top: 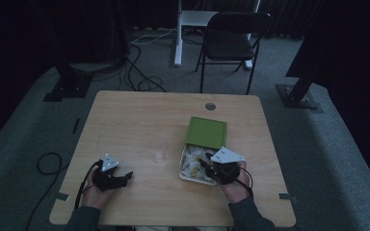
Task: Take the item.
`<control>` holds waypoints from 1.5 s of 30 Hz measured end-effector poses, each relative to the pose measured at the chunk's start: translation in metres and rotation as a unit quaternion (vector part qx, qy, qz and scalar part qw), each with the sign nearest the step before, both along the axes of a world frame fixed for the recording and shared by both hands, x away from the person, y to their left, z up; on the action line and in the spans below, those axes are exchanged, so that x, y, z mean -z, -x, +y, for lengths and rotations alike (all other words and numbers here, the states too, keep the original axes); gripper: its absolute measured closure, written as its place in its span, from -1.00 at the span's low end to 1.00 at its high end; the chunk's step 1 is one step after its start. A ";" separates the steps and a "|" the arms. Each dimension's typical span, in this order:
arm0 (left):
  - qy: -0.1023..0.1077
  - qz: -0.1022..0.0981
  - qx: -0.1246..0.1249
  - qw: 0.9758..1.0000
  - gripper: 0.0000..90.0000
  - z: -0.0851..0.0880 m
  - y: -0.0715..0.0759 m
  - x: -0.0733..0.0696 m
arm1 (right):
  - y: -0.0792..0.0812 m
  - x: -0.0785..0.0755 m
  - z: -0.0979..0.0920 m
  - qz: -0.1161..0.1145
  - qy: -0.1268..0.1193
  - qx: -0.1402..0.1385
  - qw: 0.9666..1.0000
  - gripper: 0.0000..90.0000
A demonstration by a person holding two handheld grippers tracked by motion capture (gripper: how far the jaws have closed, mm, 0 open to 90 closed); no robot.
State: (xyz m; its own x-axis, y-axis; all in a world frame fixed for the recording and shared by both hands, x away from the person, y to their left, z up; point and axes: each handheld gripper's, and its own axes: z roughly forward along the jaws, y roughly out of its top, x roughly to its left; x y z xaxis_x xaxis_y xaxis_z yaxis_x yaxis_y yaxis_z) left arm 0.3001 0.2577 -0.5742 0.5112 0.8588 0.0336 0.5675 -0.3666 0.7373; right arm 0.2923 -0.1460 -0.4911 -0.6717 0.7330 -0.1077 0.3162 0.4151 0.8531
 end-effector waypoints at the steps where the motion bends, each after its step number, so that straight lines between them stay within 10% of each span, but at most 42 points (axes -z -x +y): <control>1: 0.000 0.000 0.000 1.000 -0.41 0.000 0.000 0.000 | -0.001 0.000 0.001 0.000 0.004 0.002 1.000 0.42; 17: 0.000 0.000 0.000 1.000 -0.41 0.000 0.000 0.000 | -0.014 0.007 0.015 0.000 0.061 0.053 0.997 0.43; 45: 0.000 0.000 0.000 1.000 -0.41 0.000 0.000 0.000 | -0.008 0.008 0.022 -0.026 0.130 0.044 0.990 0.77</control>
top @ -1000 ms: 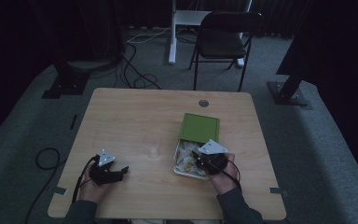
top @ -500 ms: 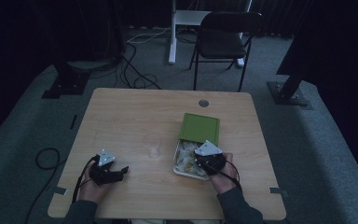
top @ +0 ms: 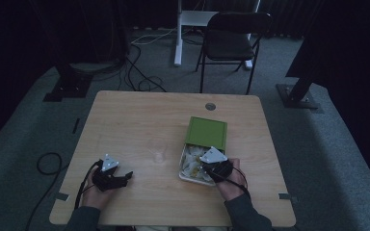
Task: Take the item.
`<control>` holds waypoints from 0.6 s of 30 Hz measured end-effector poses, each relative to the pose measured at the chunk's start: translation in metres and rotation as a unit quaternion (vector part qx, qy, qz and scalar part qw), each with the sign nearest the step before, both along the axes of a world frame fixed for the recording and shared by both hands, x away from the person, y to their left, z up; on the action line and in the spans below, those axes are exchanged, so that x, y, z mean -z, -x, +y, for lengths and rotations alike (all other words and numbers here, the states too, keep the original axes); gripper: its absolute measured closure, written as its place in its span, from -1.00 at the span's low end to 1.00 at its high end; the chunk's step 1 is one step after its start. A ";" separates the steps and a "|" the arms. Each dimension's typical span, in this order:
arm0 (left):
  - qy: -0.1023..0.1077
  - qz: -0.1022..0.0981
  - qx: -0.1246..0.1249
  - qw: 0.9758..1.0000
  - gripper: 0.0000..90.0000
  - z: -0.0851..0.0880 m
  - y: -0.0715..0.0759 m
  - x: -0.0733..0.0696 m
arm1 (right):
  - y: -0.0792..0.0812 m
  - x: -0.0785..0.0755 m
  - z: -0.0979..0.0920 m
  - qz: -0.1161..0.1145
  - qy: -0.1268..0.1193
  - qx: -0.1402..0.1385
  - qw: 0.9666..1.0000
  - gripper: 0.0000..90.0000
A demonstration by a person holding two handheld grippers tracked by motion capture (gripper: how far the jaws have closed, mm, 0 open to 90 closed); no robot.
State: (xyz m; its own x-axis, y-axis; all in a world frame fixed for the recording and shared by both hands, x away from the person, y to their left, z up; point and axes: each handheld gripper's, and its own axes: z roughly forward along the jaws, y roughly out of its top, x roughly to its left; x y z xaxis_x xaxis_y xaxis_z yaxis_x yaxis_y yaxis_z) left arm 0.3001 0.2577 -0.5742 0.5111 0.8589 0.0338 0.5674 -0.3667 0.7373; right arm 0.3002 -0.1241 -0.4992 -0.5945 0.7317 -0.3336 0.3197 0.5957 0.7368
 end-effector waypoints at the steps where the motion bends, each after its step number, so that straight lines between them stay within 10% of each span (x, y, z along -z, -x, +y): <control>1: 0.000 0.000 0.000 1.000 -0.41 0.000 0.000 0.000 | 0.000 0.000 0.000 0.000 0.001 0.000 1.000 0.82; 18: 0.000 0.000 0.000 1.000 -0.41 0.000 0.000 0.000 | 0.012 -0.017 -0.010 -0.015 -0.033 -0.013 0.999 1.00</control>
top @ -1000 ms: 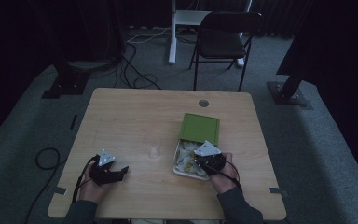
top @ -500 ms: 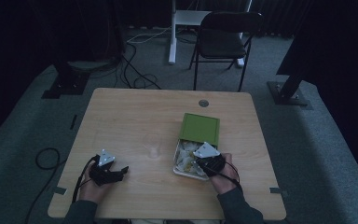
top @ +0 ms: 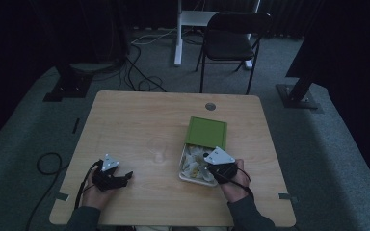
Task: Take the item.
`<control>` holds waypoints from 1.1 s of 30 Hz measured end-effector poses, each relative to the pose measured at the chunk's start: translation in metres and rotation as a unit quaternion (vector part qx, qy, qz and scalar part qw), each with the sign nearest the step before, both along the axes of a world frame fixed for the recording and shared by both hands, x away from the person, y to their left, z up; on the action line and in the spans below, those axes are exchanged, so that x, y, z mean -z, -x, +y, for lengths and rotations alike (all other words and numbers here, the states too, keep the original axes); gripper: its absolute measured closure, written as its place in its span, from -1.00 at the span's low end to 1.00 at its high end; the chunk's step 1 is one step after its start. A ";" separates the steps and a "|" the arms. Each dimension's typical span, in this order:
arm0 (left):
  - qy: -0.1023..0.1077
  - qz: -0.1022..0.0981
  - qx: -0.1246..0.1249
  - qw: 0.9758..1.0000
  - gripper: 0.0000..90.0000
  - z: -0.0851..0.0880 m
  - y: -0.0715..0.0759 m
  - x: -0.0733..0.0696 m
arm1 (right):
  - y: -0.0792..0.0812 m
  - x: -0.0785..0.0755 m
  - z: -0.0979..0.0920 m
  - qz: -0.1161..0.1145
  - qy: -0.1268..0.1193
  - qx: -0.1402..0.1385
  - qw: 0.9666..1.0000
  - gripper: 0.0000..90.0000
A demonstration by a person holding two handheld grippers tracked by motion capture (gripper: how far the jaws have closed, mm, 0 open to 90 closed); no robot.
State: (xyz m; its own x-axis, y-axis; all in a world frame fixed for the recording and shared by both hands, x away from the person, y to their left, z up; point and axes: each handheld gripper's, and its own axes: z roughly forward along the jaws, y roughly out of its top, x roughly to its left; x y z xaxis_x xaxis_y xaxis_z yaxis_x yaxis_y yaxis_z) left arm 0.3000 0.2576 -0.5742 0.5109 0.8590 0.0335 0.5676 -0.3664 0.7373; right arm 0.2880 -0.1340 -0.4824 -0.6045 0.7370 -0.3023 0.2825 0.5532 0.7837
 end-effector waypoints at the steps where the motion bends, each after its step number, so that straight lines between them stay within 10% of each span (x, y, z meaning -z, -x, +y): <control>1: 0.000 0.000 0.000 1.000 -0.41 0.000 0.000 0.000 | 0.000 -0.002 -0.001 -0.002 -0.002 0.000 1.000 1.00; 33: -0.001 0.000 0.001 1.000 -0.41 0.000 0.000 0.000 | 0.025 -0.048 -0.021 -0.031 -0.084 -0.061 0.994 1.00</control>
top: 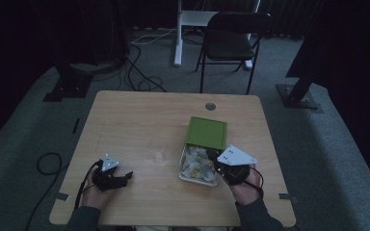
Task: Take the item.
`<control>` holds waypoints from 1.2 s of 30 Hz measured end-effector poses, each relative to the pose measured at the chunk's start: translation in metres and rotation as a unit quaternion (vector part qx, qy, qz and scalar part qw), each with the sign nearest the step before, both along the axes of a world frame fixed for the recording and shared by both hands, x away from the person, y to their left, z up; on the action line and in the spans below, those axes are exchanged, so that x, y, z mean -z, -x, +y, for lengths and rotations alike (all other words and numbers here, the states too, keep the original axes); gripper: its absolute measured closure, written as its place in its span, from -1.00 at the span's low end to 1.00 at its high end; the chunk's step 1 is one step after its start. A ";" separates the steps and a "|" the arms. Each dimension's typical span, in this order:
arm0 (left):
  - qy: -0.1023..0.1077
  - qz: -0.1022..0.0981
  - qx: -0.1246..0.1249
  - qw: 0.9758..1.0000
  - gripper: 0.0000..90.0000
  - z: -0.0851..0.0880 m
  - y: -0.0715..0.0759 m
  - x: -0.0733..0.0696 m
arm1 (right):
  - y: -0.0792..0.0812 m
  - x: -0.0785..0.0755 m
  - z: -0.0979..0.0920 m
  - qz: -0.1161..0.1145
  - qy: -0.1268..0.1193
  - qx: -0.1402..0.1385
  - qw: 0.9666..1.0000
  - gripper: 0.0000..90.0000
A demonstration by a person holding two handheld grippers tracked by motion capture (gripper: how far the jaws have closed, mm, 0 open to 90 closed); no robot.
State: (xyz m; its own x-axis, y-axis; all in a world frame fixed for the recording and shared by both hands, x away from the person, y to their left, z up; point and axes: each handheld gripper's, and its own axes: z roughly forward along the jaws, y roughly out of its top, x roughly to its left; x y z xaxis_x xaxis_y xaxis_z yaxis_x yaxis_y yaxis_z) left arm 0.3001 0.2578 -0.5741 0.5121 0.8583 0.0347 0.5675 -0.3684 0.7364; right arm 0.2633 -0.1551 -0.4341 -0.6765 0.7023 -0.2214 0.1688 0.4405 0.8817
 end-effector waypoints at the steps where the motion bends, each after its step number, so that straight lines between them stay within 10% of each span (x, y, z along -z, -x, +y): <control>1: 0.000 0.000 0.000 1.000 -0.41 0.000 0.000 0.000 | 0.001 -0.001 0.000 0.000 0.000 -0.002 1.000 1.00; 36: 0.002 -0.001 -0.002 1.000 -0.41 0.000 0.000 0.000 | 0.024 -0.027 0.023 -0.021 -0.017 -0.068 0.997 1.00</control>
